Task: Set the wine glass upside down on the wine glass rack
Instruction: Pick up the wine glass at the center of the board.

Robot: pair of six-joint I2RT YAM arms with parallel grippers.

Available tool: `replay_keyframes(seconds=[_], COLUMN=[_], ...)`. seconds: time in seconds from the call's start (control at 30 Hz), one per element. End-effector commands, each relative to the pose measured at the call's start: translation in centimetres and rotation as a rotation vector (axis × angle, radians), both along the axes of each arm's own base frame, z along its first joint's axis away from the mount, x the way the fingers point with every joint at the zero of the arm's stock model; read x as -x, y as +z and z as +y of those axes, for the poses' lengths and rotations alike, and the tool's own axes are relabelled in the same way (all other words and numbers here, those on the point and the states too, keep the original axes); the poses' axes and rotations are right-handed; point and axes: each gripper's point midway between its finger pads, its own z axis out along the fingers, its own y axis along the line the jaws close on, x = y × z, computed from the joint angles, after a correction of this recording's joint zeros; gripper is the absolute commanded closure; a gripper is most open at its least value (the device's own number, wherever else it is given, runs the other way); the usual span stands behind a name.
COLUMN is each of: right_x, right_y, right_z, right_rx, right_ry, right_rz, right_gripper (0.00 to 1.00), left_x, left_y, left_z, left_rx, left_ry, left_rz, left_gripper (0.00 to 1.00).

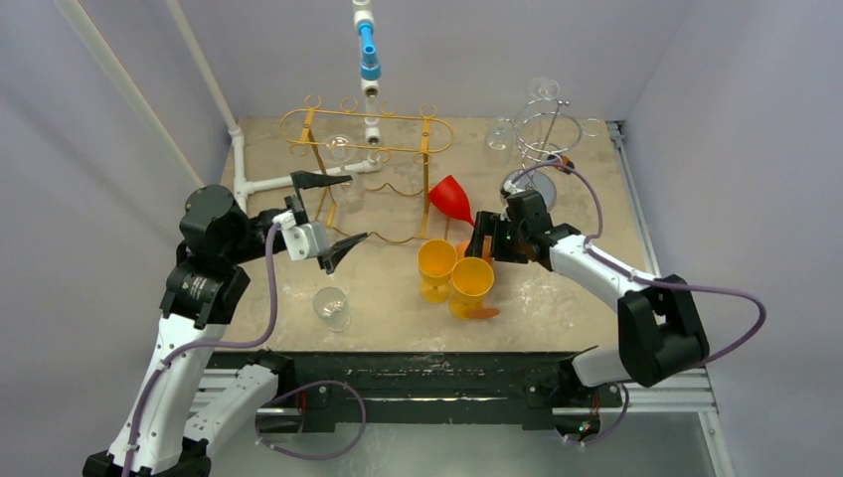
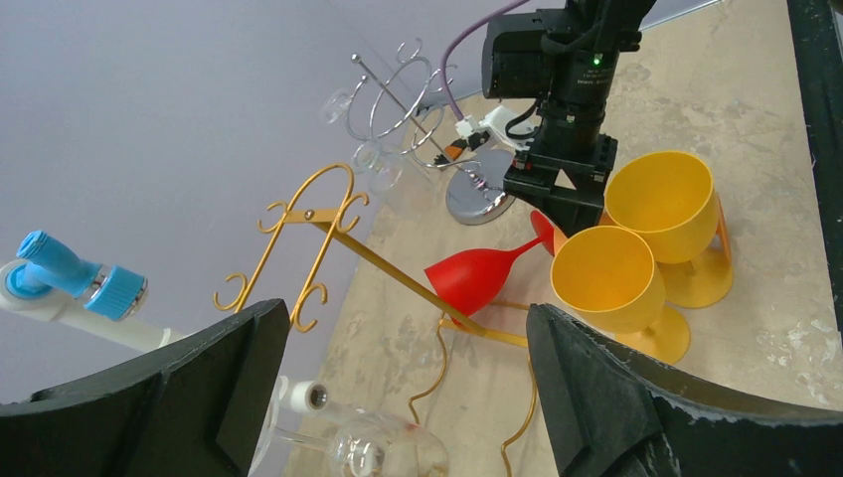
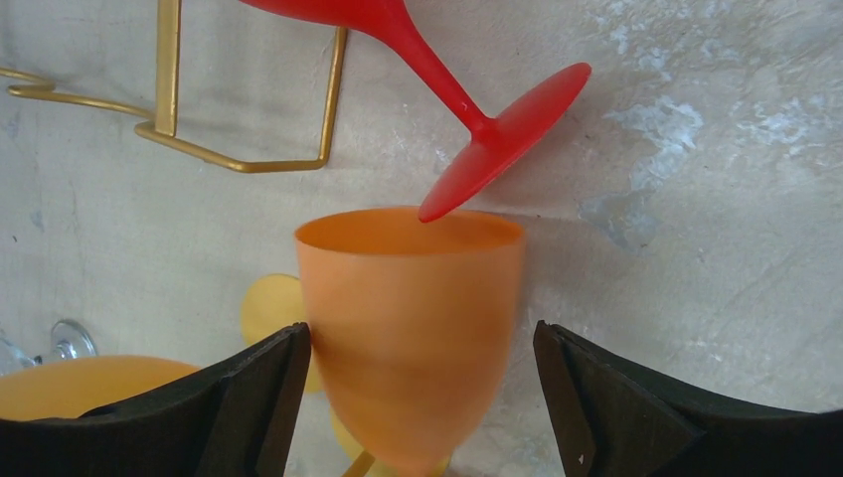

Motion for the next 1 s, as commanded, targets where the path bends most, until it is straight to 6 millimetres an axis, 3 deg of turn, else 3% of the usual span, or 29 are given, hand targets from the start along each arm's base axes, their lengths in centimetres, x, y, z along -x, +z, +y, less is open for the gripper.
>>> replay_keyframes(seconds=[0.0,0.1,0.23,0.43,0.63,0.97], right_x=[-1.3,-2.1,-2.6,-2.0,-1.5,-2.3], right_y=[-0.8,-1.7,-2.7,-1.1,2.5,9.7], right_z=[1.2,1.5,0.9,-0.4,-2.1,-5.1], right_rx=[-0.038,-0.023,0.031,0.071,0.088,0.135], right_ry=[0.002,-0.002,-0.016,-0.037,-0.066,-0.112], right_rz=[-0.022,-0.013,-0.004,-0.034,-0.102,-0.237], right_gripper=[0.1,0.14,0.26,0.37,0.4,0.43], left_x=[0.2,0.1,0.1,0.0,0.0,0.4], left_y=[1.3,1.3,1.3,1.0,1.0,1.3], left_z=[-0.1,-0.1,0.0,0.0,-0.3,-0.2], left_rx=[0.01,0.012,0.01,0.0,0.004,0.013], left_ry=[-0.005,-0.009,0.0,-0.001,-0.019,-0.021], left_rz=[-0.029,-0.022,-0.026,-0.024,-0.019,-0.02], left_gripper=[0.02,0.02,0.02,0.02,0.02,0.02])
